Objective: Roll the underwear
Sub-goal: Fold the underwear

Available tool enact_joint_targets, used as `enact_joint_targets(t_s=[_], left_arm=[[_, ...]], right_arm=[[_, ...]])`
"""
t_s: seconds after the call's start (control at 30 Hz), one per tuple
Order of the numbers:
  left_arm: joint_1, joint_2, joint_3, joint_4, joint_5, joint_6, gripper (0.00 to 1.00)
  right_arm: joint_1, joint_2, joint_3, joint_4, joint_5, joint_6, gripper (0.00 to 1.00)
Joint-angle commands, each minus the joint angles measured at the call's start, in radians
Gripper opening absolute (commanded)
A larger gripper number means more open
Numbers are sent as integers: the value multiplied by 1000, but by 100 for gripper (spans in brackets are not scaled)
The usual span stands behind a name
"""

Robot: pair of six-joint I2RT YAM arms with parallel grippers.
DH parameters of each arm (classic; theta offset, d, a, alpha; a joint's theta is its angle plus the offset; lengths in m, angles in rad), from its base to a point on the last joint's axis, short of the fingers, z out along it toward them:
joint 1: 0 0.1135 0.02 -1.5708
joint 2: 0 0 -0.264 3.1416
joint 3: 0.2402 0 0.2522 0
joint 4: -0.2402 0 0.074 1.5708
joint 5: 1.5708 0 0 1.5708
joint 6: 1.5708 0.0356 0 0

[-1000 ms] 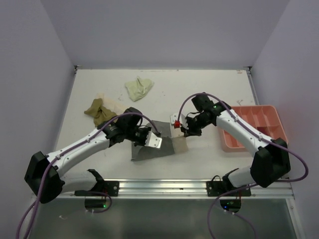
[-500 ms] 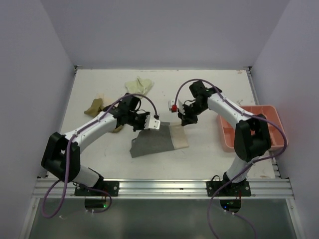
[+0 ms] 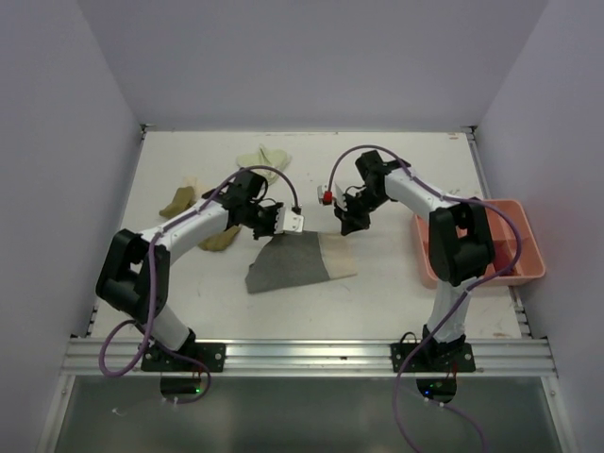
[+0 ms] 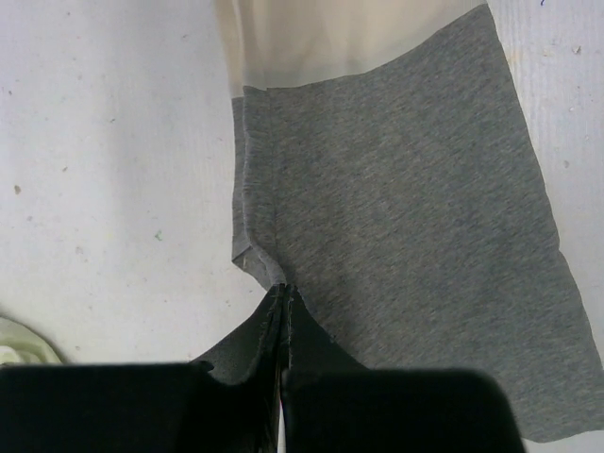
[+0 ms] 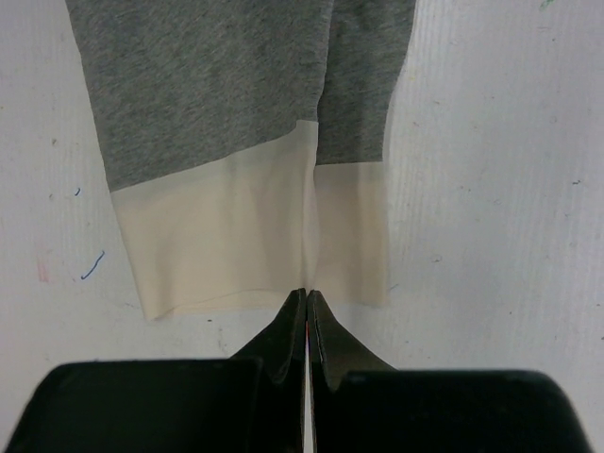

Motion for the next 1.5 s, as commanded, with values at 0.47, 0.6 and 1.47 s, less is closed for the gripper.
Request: enact_joint_targets(t_s=[0.47,0.6,1.47], left_arm=[[7,59,83,59,7,52,0],[7,87,95,77,4,53,0],[51,20,203,145,-135,-375,58]], right_arm=[[-34,35,97,-17,-20,-4,0],[-46,36,100,-33,-21,-8,0],[-68,-62,187,118,148,507,67]])
